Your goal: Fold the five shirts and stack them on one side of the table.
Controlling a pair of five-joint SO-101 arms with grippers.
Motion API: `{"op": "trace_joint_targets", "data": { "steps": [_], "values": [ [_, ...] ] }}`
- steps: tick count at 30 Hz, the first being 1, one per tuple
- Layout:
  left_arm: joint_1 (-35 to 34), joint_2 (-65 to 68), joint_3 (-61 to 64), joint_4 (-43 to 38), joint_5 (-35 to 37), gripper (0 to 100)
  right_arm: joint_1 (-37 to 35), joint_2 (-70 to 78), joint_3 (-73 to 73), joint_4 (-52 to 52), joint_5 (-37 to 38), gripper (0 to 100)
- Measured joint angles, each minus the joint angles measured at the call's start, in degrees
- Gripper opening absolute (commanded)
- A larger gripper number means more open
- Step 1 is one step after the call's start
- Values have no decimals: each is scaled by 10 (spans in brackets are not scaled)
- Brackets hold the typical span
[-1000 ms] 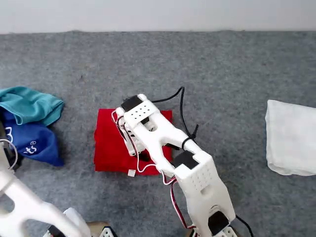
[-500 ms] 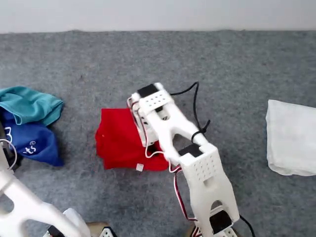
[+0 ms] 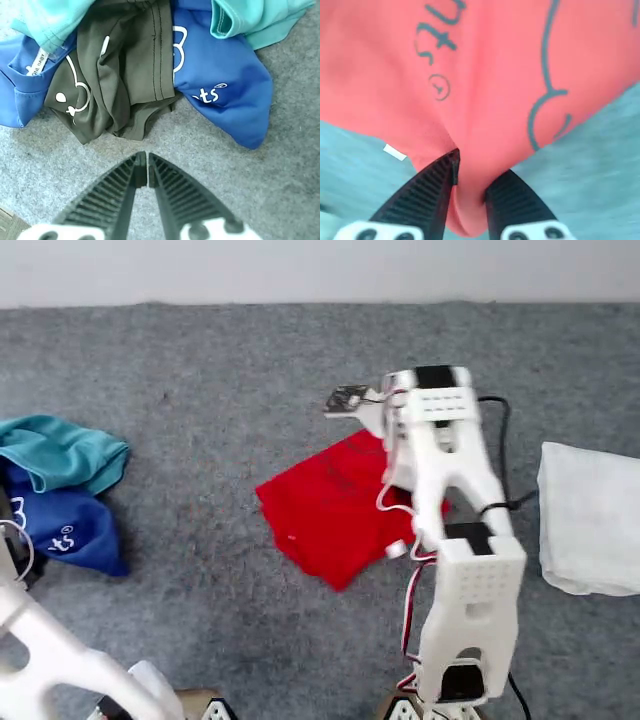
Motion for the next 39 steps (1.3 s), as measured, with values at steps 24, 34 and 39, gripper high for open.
{"op": "trace_joint_targets", "data": {
  "steps": [24, 34, 39],
  "values": [
    [26, 0, 0, -9, 0, 14, -7, -85, 1, -145, -26, 199],
    [65, 0, 0, -9, 0, 14, -36, -133, 10, 53, -356, 2],
    [65, 0, 0, -9, 0, 14, -41, -130, 71, 53, -435, 8]
  ]
}}
